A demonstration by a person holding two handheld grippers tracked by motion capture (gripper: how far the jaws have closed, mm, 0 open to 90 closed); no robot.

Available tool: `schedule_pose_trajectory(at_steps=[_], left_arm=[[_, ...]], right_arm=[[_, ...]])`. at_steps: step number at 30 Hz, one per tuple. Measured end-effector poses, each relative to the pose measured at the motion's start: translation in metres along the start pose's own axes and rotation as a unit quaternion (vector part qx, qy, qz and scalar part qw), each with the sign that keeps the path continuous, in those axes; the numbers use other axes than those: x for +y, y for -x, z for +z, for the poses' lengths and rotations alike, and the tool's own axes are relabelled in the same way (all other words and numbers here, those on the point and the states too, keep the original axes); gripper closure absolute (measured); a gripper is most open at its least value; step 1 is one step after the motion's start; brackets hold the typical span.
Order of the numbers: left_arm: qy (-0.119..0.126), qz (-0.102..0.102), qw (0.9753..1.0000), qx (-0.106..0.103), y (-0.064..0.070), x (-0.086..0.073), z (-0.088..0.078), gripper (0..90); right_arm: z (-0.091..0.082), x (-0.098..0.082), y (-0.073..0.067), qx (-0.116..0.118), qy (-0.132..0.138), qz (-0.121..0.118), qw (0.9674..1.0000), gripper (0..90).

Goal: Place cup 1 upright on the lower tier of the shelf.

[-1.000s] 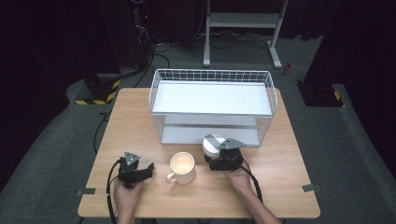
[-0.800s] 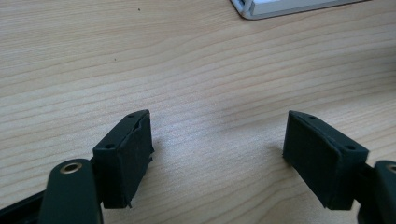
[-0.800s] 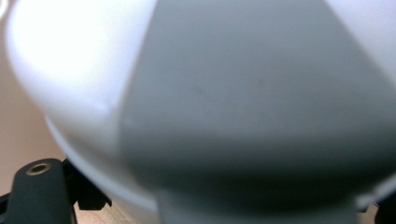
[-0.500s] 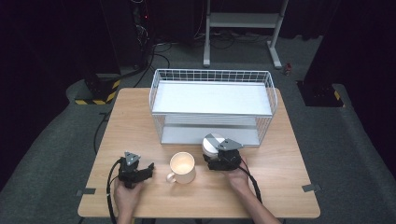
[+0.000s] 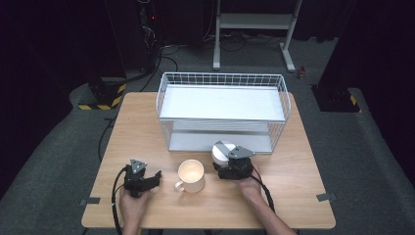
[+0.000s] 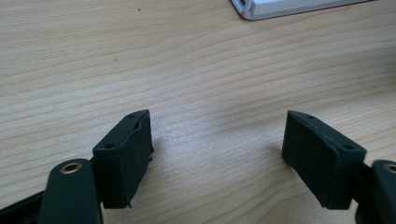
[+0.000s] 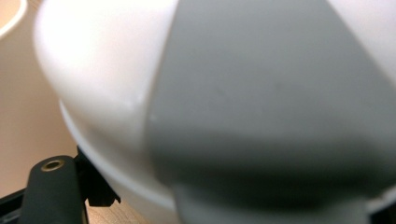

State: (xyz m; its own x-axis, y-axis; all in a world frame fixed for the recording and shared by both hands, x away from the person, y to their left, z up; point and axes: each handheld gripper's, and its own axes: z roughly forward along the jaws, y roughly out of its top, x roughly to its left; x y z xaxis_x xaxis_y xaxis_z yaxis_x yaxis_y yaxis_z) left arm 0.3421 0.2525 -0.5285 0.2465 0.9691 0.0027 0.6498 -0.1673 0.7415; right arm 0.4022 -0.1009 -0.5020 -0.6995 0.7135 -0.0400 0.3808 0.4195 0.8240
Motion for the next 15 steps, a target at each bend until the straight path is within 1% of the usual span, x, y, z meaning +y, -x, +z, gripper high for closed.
schedule_pose_trajectory(at_steps=[2, 10, 15], left_arm=[[0.0, 0.0, 1.0, 0.0, 0.0, 0.0, 0.0, 24.4], [0.0, 0.0, 1.0, 0.0, 0.0, 0.0, 0.0, 24.4], [0.0, 0.0, 1.0, 0.0, 0.0, 0.0, 0.0, 24.4]], right_arm=[[0.0, 0.001, 0.001, -0.001, 0.002, -0.002, 1.0, 18.8], [-0.006, 0.004, 0.004, -0.004, 0.005, 0.005, 1.0, 18.8], [-0.011, 0.006, 0.01, -0.006, 0.01, 0.009, 0.9999, 18.8]])
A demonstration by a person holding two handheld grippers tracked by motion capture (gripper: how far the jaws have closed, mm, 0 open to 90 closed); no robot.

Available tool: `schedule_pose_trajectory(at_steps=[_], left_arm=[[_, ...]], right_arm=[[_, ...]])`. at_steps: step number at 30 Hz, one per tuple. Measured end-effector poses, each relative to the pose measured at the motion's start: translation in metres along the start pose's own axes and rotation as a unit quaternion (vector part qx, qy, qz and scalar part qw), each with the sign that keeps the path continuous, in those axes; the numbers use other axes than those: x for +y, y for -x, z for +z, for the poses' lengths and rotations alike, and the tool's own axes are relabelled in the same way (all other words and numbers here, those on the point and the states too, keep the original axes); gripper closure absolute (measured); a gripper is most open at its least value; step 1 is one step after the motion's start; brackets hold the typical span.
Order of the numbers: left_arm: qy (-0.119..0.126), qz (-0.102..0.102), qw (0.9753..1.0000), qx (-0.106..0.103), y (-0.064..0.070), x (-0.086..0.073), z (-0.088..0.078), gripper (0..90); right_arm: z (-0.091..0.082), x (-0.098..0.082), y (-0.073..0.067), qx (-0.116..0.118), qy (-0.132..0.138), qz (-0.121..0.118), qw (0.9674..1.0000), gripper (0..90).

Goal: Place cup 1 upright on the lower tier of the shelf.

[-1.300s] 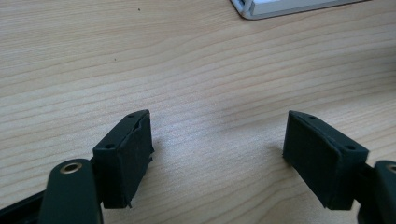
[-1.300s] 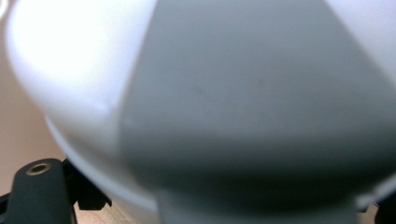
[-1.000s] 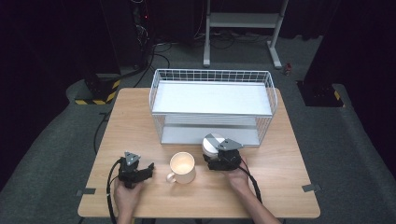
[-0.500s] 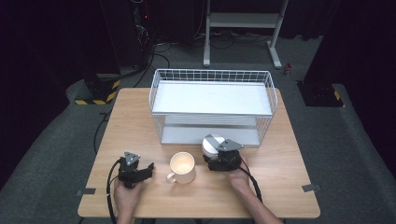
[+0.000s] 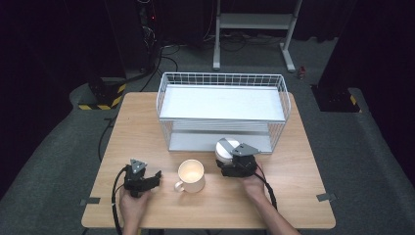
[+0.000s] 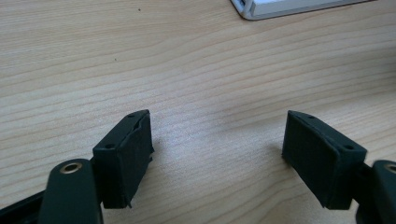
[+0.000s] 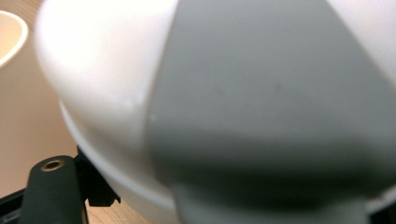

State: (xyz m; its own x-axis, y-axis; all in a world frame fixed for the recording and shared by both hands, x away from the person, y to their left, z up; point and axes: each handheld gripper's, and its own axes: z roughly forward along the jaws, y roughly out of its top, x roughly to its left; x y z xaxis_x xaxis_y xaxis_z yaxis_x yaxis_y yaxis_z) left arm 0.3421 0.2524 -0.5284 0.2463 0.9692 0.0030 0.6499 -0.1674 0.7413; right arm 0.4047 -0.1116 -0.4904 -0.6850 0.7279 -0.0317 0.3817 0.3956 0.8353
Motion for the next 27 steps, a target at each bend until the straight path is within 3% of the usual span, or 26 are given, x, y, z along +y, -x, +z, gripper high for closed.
schedule_pose_trajectory(at_steps=[14, 27], left_arm=[[0.0, 0.0, 1.0, 0.0, 0.0, 0.0, 0.0, 24.2], [0.0, 0.0, 1.0, 0.0, 0.0, 0.0, 0.0, 24.1]], right_arm=[[-0.007, 0.006, 0.014, -0.007, 0.001, 0.028, 0.9996, 18.8], [-0.001, 0.01, 0.036, -0.035, -0.008, 0.051, 0.998, 18.8]])
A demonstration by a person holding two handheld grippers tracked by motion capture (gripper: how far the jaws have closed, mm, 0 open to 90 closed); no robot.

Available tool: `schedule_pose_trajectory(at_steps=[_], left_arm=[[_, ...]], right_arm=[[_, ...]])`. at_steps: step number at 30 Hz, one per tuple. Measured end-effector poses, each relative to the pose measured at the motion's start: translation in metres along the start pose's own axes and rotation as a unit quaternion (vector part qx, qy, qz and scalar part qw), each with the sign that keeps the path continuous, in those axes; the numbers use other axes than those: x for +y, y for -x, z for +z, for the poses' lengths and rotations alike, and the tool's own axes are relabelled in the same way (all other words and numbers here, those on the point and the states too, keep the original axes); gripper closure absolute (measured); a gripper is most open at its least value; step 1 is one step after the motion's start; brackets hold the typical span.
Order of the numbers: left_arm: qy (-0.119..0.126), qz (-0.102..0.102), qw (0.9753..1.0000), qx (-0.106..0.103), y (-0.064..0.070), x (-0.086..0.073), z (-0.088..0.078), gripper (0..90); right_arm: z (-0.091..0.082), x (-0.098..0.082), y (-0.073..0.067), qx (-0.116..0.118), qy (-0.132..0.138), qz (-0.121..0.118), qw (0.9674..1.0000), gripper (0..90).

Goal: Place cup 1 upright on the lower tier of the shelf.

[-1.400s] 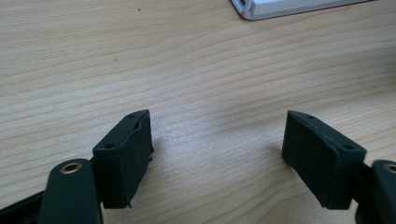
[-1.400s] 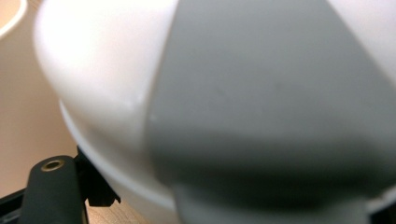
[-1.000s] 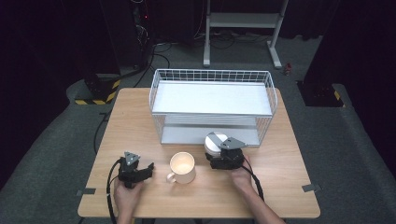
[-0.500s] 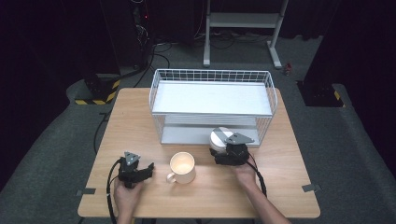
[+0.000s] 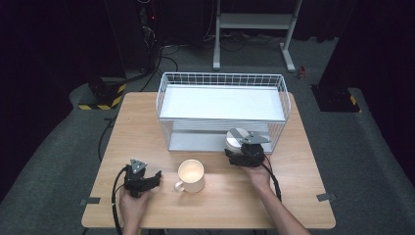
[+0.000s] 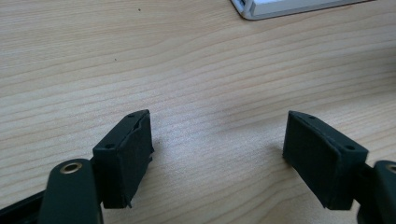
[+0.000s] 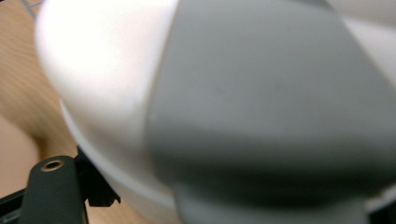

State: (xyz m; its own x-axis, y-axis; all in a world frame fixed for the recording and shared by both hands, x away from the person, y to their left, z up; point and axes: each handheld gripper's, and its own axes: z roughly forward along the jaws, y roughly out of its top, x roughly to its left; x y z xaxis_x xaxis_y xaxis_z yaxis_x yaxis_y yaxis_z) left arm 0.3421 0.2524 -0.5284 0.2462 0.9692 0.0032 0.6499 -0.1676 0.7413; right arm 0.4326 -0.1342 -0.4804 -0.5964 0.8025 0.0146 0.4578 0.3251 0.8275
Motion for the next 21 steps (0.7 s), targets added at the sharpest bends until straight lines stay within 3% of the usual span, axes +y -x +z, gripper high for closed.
schedule_pose_trajectory(at_steps=[8, 13, 18, 21], left_arm=[[0.0, 0.0, 1.0, 0.0, 0.0, 0.0, 0.0, 24.0], [0.0, 0.0, 1.0, 0.0, 0.0, 0.0, 0.0, 24.0], [0.0, 0.0, 1.0, 0.0, 0.0, 0.0, 0.0, 24.1], [0.0, 0.0, 1.0, 0.0, 0.0, 0.0, 0.0, 24.1]], right_arm=[[0.006, -0.002, 0.008, -0.012, -0.002, 0.016, 0.9998, 18.8], [0.01, -0.003, 0.013, -0.021, 0.008, 0.012, 0.9997, 18.9], [0.013, 0.002, 0.016, -0.033, -0.001, 0.002, 0.9995, 18.8], [0.015, 0.002, 0.017, -0.037, 0.0, 0.009, 0.9993, 18.8]])
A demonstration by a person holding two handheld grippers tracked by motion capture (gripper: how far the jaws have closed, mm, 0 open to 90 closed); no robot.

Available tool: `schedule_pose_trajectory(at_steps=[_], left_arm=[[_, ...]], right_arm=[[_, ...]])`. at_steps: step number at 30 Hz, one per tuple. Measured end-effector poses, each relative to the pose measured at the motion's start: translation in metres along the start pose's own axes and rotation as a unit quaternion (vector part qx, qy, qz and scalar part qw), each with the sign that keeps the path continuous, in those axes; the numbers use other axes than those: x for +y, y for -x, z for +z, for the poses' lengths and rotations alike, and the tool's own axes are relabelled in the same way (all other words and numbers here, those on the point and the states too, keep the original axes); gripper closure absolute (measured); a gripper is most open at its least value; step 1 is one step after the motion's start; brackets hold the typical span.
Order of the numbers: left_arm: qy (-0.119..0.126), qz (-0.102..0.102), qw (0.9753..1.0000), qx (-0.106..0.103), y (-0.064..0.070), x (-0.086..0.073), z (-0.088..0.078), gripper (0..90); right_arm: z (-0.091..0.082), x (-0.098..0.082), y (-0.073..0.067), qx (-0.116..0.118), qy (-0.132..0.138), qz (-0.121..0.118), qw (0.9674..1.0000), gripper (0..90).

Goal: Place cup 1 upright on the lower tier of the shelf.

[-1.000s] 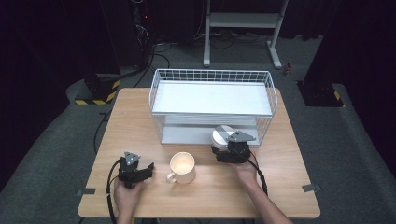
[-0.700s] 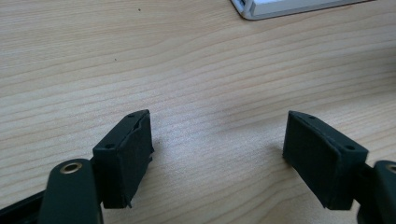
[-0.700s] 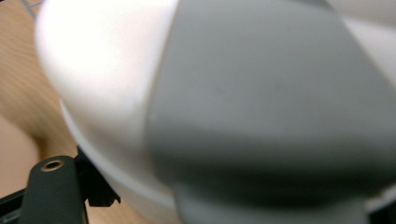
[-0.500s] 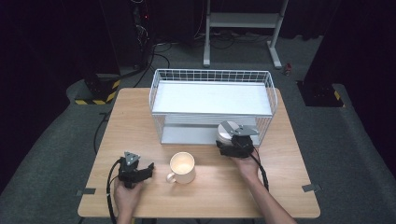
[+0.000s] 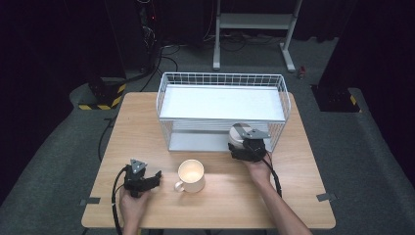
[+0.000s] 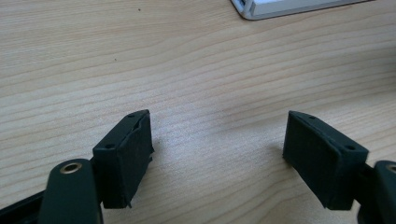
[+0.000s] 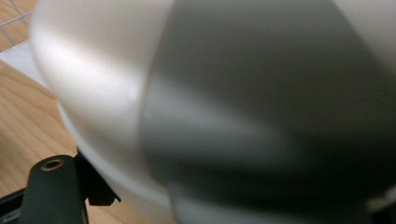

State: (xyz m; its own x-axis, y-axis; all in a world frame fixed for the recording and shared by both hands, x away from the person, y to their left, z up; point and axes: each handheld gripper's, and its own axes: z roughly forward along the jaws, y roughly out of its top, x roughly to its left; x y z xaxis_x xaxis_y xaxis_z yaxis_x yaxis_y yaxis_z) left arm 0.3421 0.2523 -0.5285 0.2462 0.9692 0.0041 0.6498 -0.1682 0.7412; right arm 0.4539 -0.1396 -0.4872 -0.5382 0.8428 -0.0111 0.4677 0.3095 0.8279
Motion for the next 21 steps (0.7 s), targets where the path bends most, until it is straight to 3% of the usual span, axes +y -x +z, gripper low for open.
schedule_pose_trajectory(at_steps=[13, 21], left_arm=[[0.0, 0.0, 1.0, 0.0, 0.0, 0.0, 0.0, 24.0], [0.0, 0.0, 1.0, 0.0, 0.0, 0.0, 0.0, 24.0]], right_arm=[[0.007, 0.0, 0.012, -0.009, 0.019, 0.013, 0.9997, 18.7], [0.009, -0.003, 0.013, -0.005, 0.0, 0.024, 0.9997, 13.8]])
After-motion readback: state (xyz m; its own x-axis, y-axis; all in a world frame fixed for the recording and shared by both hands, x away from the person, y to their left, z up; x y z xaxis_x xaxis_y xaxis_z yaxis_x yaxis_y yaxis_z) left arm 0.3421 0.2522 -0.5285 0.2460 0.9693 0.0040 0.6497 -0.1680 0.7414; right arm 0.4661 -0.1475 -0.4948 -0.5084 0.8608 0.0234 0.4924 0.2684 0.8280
